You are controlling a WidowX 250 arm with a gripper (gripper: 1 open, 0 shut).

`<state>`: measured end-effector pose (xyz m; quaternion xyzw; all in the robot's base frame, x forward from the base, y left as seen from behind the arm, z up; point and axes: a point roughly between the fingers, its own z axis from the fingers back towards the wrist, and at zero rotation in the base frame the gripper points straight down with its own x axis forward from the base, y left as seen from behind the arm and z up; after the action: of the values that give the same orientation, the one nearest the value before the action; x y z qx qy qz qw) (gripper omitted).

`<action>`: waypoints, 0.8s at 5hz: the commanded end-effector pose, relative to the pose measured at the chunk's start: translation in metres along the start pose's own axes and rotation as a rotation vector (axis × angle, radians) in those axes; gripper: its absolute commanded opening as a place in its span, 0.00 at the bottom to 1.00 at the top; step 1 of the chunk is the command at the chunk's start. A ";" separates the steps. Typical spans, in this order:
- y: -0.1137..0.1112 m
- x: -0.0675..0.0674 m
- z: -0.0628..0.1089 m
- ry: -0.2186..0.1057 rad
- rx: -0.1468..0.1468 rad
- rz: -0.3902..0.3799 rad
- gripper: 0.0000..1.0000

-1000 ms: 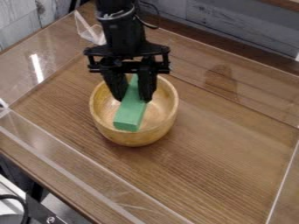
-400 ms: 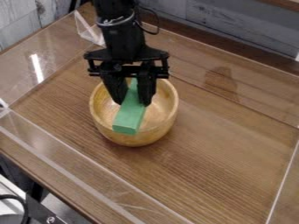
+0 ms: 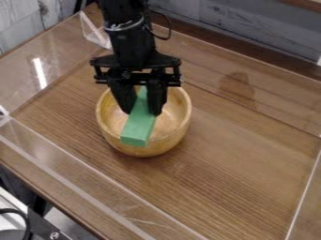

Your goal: Put the green block in the brown bowl

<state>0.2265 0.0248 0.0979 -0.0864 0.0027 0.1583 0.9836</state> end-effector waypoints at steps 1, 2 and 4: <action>-0.003 0.003 0.011 -0.055 0.000 -0.019 0.00; -0.002 0.003 0.010 -0.053 0.001 -0.018 0.00; -0.002 0.004 0.008 -0.050 0.001 -0.022 1.00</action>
<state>0.2260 0.0253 0.0957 -0.0843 0.0003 0.1541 0.9845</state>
